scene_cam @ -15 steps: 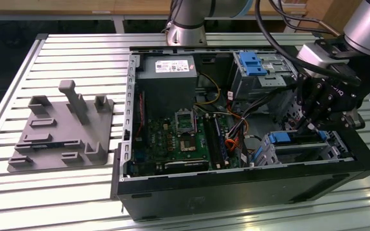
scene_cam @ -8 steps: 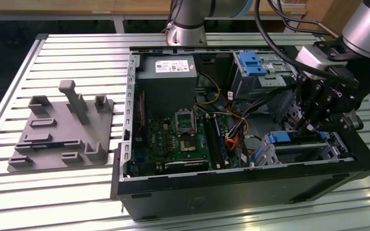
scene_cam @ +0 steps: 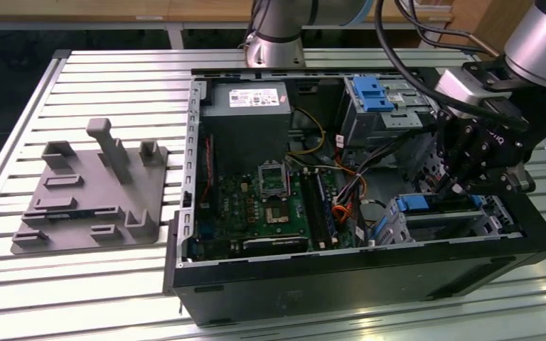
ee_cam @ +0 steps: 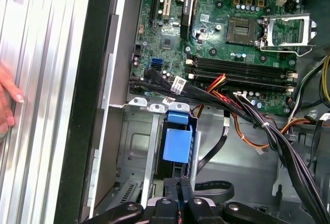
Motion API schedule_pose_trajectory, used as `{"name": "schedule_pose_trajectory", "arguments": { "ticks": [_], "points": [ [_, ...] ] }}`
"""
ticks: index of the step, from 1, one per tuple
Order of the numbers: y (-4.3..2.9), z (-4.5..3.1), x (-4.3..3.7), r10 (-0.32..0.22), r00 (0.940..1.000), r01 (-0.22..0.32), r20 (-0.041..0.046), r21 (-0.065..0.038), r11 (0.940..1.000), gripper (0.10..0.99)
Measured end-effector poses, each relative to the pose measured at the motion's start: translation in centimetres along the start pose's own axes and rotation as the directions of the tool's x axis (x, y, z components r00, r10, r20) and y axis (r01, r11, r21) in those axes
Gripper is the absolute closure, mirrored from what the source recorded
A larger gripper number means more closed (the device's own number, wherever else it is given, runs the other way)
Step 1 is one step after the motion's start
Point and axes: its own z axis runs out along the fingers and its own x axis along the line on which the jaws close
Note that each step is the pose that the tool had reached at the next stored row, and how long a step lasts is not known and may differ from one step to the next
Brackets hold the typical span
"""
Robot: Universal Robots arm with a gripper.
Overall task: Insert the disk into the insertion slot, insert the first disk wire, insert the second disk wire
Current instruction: 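Insert the second disk wire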
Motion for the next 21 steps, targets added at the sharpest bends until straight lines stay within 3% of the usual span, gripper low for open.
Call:
{"name": "schedule_pose_trajectory", "arguments": {
  "ticks": [21],
  "points": [
    [-0.01, 0.24, 0.01, 0.013, 0.9999, -0.013, 0.0003, -0.001, 0.9999, 0.941]
  ]
}}
